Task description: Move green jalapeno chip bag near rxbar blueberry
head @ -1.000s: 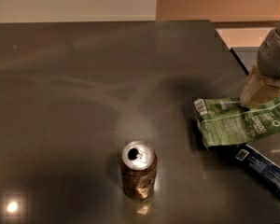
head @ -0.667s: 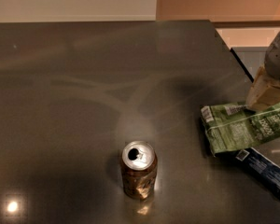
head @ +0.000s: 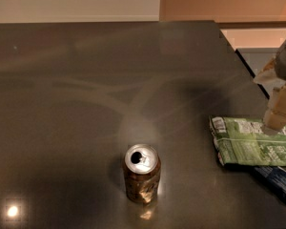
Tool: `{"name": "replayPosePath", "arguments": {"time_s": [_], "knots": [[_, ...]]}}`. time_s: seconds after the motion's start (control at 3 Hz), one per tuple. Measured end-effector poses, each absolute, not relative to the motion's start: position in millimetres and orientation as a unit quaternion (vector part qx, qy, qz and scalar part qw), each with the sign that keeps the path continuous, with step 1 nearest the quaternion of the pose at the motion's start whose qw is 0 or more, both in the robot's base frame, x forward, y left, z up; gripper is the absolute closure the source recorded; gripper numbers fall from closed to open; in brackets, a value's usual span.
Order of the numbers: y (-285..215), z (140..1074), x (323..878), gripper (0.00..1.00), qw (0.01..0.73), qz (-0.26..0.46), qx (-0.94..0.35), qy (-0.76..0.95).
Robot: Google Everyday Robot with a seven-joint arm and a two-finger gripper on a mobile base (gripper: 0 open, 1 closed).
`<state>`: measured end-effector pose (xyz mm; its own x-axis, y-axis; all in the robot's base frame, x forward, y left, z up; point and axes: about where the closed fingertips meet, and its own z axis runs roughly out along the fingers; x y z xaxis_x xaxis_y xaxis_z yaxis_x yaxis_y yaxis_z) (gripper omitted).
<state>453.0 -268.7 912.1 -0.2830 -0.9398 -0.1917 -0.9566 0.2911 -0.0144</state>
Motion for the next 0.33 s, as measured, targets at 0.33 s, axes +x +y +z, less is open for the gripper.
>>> {"name": "replayPosePath", "arguments": {"time_s": [0.33], "knots": [[-267.7,912.7,457.9,0.0,0.09,0.046,-0.592,0.799]]}}
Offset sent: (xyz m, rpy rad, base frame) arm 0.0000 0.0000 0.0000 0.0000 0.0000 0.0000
